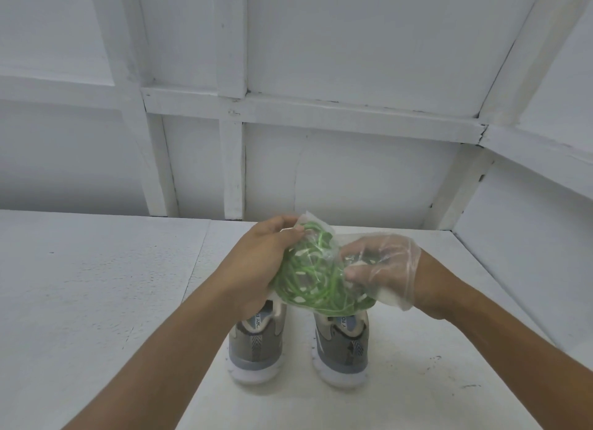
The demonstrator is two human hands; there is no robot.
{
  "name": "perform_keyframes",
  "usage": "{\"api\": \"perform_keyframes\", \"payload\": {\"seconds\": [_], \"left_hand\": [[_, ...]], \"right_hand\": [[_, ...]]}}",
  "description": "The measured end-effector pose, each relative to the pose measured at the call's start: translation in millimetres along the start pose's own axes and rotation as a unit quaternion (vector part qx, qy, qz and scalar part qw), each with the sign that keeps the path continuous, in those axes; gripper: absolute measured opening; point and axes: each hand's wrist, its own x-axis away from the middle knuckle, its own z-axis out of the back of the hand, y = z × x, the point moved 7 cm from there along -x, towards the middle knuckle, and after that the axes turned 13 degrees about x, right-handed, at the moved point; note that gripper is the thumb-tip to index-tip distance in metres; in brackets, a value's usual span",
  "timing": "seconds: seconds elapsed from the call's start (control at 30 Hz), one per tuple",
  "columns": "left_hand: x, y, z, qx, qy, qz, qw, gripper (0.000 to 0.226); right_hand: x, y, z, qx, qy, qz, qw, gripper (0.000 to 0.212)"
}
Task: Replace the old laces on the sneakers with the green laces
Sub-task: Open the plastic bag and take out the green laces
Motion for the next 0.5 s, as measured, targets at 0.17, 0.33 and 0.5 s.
{"api": "perform_keyframes", "payload": {"seconds": [0.17, 0.33, 0.5], "left_hand": [[1.6, -2.0, 1.3, 0.022, 0.007, 0.007, 1.000, 0.019], [2.9, -4.4, -3.6, 0.054, -0.003, 0.020, 0.998, 0.020], [1.5, -8.3, -1.6, 0.061, 0.007, 0.024, 0.998, 0.020]], "right_hand": [[5.2, -3.7, 4.7, -0.012, 0.030, -0.013, 0.999, 0.036], [0.3, 2.7, -3.0, -0.056, 0.021, -0.053, 0.997, 0.019], [5.2, -2.8, -6.5, -0.048, -0.030, -0.035, 0.998, 0.030]]}}
